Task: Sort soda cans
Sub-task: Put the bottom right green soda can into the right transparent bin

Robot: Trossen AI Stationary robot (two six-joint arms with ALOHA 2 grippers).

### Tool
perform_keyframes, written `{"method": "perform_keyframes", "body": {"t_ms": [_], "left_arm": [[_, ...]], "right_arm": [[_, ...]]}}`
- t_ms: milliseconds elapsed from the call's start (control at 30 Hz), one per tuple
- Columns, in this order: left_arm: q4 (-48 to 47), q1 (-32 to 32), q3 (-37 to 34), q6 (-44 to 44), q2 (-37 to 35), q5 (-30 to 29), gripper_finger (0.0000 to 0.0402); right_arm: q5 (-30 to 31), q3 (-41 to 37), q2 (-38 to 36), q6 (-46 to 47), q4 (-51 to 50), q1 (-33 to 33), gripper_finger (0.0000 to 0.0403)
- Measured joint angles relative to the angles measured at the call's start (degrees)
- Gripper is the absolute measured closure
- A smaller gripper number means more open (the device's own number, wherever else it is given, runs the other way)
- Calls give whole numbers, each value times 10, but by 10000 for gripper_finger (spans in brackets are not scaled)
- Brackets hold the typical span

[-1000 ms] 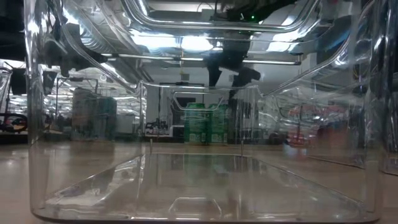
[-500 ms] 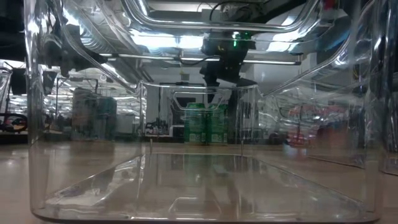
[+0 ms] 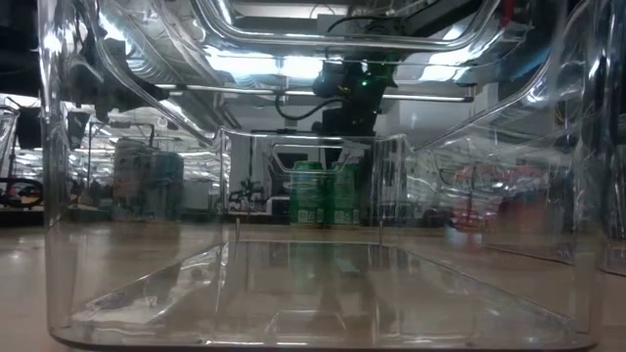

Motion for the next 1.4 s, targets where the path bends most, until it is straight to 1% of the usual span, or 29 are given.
{"method": "perform_keyframes", "body": {"t_ms": [200,633,667,767,867,1067,1133,1300,1400], "left_arm": [[0,0,0,0,0,0,402],[3,0,0,2,0,1,402],[4,0,0,2,0,1,402],[5,0,0,2,0,2,402],[6,0,0,4,0,13,402],[15,0,0,4,0,24,402],[15,0,0,4,0,24,402],[14,0,0,5,0,24,401],[14,0,0,6,0,24,401]], "right_arm": [[0,0,1,-12,-24,-3,45],[3,-3,35,-12,-38,-3,45],[11,-2,41,-13,-51,-5,45],[11,-2,49,-13,-55,-9,45],[2,-2,58,-13,-59,-10,45],[4,-2,59,-16,-48,-10,46],[4,-2,59,-19,-48,-10,53],[5,-2,56,-28,-47,-9,96],[6,-2,50,-27,-47,-9,96]]}}
